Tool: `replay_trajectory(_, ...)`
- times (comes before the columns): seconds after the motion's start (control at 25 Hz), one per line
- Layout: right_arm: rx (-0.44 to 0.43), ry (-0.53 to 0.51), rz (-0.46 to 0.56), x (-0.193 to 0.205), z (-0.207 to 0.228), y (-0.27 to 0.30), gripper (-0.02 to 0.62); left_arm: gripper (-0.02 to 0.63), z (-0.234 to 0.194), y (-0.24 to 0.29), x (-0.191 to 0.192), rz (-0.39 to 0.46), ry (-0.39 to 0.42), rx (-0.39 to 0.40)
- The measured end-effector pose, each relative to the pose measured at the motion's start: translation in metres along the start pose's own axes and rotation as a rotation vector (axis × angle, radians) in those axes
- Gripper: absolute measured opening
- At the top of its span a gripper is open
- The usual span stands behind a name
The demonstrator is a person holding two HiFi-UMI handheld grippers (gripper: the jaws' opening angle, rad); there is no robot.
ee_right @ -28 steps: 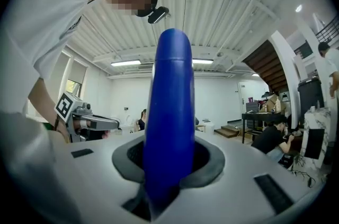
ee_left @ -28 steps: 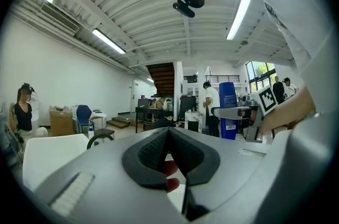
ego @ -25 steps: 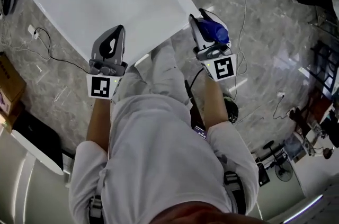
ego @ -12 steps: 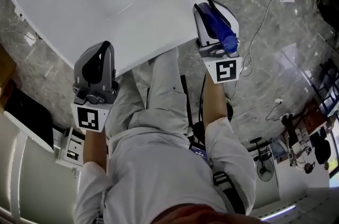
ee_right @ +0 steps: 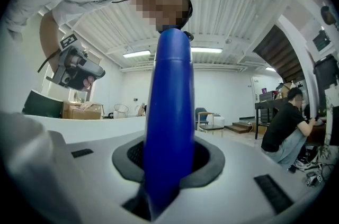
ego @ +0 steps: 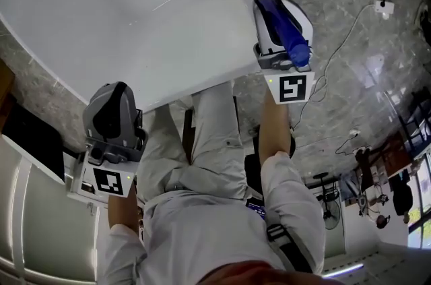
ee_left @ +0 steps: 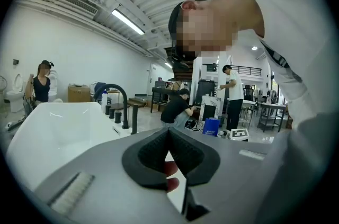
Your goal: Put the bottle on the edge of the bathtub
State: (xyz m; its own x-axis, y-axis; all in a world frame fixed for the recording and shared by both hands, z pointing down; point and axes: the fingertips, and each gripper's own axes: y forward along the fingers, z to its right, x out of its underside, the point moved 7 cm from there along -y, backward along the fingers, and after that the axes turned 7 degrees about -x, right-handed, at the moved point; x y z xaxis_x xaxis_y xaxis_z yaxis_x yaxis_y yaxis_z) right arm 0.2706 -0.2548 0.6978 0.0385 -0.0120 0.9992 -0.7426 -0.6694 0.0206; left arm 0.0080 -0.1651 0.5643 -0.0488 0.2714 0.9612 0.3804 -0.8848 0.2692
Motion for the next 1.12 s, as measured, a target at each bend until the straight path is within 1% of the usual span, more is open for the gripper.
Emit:
replay_trajectory(0.2, 0.005, 0.018, -0.001, 0.012, -0.003, 0.004, 0.106, -0.002, 0.000, 0.000, 0.003, -0.008, 0.023, 0.000)
replay_trajectory(0.32, 0.004, 0.020, -0.023, 0.019, -0.007, 0.008, 0.106, -0.003, 0.001, 0.002, 0.003, -0.011, 0.020, 0.006)
replay_trajectory(0.52, -0.012, 0.055, -0.057, 0.024, -0.013, 0.010, 0.109, -0.002, -0.001, 0.004, 0.001, -0.014, 0.016, 0.024)
replay_trajectory(0.72, -0.018, 0.066, -0.061, 0.025, -0.012, 0.009, 0.111, -0.002, -0.004, 0.004, 0.004, -0.017, 0.007, 0.019)
replay_trajectory(0.76, -0.021, 0.065, -0.065, 0.027, -0.012, 0.009, 0.117, -0.003, -0.005, 0.004, 0.006, -0.018, 0.007, 0.018)
replay_trajectory(0.84, -0.023, 0.065, -0.076, 0.028, -0.013, 0.010, 0.171, -0.002, -0.005, 0.003, 0.007, -0.018, 0.007, 0.018)
replay_trajectory(0.88, -0.020, 0.066, -0.082, 0.028, -0.013, 0.010, 0.183, -0.002, -0.005, 0.002, 0.006, -0.018, 0.007, 0.019)
replay_trajectory(1.0, -0.009, 0.067, -0.086, 0.028, -0.012, 0.009, 0.190, -0.002, -0.004, 0.002, 0.004, -0.017, 0.008, 0.022)
replay_trajectory(1.12, -0.007, 0.060, -0.089, 0.028, -0.012, 0.009, 0.223, -0.002, -0.005, 0.003, 0.004, -0.014, 0.011, 0.025)
